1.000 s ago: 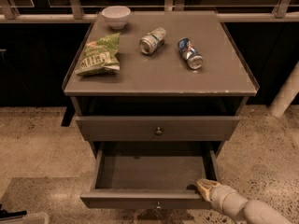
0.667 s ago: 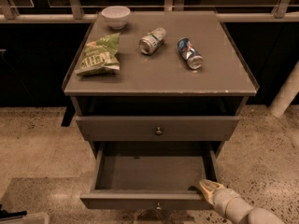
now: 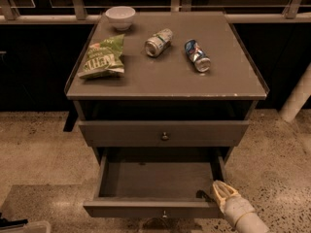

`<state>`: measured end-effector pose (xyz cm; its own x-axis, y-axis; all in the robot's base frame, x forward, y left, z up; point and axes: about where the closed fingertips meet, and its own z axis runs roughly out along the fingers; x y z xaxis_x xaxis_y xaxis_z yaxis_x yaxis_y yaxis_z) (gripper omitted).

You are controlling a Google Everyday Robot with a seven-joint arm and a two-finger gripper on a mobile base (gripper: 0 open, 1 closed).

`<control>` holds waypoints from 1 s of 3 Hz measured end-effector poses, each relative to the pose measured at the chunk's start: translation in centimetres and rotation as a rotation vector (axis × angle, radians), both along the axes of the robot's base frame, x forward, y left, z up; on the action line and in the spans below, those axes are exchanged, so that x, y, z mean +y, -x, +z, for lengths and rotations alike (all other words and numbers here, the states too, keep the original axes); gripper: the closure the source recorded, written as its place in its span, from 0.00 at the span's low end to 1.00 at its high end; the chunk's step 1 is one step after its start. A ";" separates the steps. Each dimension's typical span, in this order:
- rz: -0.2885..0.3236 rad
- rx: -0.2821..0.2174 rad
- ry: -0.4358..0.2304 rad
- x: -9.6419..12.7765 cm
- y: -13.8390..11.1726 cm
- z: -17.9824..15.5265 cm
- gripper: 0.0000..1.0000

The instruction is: Open middle drawer

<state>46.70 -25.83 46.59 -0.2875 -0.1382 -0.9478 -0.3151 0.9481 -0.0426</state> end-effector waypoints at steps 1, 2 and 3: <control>0.000 0.000 0.000 0.0 0.0 0.0 0.58; 0.000 0.000 0.000 0.0 0.0 0.0 0.34; 0.000 0.000 0.000 0.0 0.0 0.0 0.11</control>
Offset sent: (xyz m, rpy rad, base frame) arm 0.0000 0.0000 0.0000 0.0000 0.0000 0.0000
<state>46.70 -25.83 46.59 -0.2875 -0.1382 -0.9478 -0.3152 0.9481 -0.0426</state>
